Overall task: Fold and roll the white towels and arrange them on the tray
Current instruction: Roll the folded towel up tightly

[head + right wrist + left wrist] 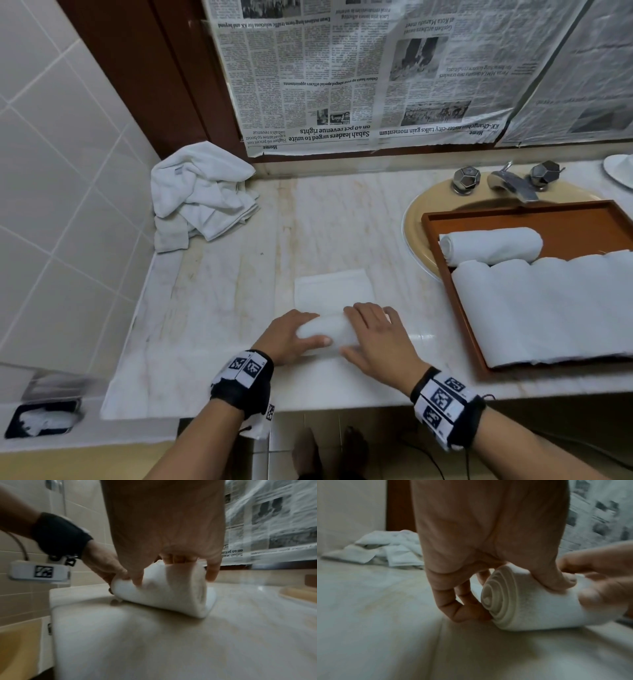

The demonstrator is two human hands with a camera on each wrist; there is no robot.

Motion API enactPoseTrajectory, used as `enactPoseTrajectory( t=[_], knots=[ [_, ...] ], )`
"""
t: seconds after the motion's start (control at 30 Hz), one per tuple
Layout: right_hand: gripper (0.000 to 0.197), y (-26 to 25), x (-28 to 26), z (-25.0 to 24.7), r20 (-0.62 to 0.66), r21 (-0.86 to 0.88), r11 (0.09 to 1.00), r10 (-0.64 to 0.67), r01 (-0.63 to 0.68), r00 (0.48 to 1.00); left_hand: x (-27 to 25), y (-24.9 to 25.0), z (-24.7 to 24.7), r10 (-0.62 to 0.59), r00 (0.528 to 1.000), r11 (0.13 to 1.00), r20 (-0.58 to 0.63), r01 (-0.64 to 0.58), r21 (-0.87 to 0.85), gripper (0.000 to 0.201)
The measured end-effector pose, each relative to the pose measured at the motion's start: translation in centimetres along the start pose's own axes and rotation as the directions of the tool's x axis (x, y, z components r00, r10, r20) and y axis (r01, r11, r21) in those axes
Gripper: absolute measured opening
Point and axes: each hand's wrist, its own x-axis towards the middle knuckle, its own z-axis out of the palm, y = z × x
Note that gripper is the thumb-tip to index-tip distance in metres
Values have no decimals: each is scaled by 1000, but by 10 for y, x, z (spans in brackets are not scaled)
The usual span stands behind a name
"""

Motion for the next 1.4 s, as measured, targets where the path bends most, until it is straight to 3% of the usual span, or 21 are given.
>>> enactPoseTrajectory(
  t=[0.1,0.2,0.3,0.37,0.47,0.5,0.57,0.63,0.7,0.8,0.93,1.03,1.1,1.17,1.27,1.4],
  knots=[
    [79,-5,0,11,-28,-23,1000,13,-14,1000,2,-2,6,3,1000,1000,-5,-3,9,54],
    [67,0,9,7,45,-22,999,30,-29,999,-9,-3,17,1,989,999,-151,5,42,71],
    [65,7,18,-2,168,57,998,18,-27,986,-21,-3,26,172,935,968,-309,-102,229,74],
    [69,13,25,-9,262,141,989,16,-55,965,-22,-4,27,172,938,964,-300,-96,249,73],
    [73,15,27,-18,354,215,972,10,-92,935,-18,-5,19,53,982,992,-179,-31,124,73],
    [73,14,24,-18,323,207,975,6,-77,946,-16,-4,14,47,989,994,-140,-33,101,70],
    [73,11,12,-13,135,91,996,-11,-2,991,-12,1,2,39,996,998,-76,-35,57,61],
    [73,4,1,-3,-18,5,1000,-7,7,1000,-7,5,-7,12,1000,999,-27,-11,39,56],
    [78,-3,-4,7,-77,8,1000,0,0,997,-3,6,-11,-23,1000,998,-7,23,55,69],
    [76,-1,0,10,-40,36,999,-4,5,999,-4,6,-5,-74,997,984,-35,79,158,93],
    [68,9,20,-7,156,128,992,-8,-12,988,-17,12,7,86,991,934,-103,-44,354,105],
    [73,13,31,-19,319,217,973,4,-77,948,-16,7,10,21,994,970,-111,7,242,98],
    [77,13,30,-20,356,271,953,30,-134,934,-12,2,7,-12,998,993,-65,20,121,99],
    [80,8,18,-18,262,301,944,52,-133,964,-9,-4,5,-3,999,998,-39,5,67,103],
    [78,-1,0,-6,48,118,993,-26,20,999,-7,-6,1,-33,999,999,-26,33,25,87],
    [77,-5,2,7,29,58,998,-39,38,999,-12,3,1,-74,997,995,-30,76,68,85]
  ],
)
